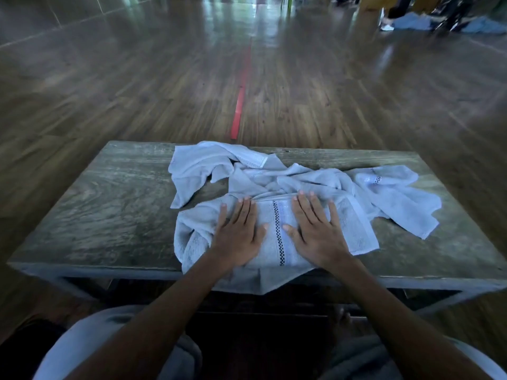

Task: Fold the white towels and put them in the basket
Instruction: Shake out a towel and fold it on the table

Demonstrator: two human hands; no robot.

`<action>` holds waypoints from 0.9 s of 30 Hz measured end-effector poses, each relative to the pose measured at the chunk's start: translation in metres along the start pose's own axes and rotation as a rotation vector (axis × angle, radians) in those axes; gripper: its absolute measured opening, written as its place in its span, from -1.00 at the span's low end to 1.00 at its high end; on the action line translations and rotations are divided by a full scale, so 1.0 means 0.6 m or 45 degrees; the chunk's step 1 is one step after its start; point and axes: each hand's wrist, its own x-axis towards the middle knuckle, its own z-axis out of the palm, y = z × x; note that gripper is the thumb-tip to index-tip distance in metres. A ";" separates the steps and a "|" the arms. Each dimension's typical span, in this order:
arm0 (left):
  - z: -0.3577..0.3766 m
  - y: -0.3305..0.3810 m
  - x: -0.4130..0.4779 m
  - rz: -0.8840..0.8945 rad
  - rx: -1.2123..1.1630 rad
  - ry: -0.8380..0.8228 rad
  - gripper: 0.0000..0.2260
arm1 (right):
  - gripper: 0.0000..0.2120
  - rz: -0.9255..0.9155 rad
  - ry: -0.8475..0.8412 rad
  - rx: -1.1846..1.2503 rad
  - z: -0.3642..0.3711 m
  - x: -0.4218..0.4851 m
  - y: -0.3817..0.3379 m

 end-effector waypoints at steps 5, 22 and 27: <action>-0.025 -0.005 -0.039 -0.108 0.003 0.001 -0.45 | -0.17 0.069 0.073 0.021 -0.010 0.010 0.007; -0.036 0.042 -0.128 -0.606 -1.660 -0.059 -0.88 | -0.02 -0.182 -0.091 0.101 -0.009 -0.022 -0.043; -0.031 0.040 -0.139 -0.519 -1.554 -0.229 -0.78 | -0.05 -0.184 -0.096 0.109 -0.005 -0.019 -0.044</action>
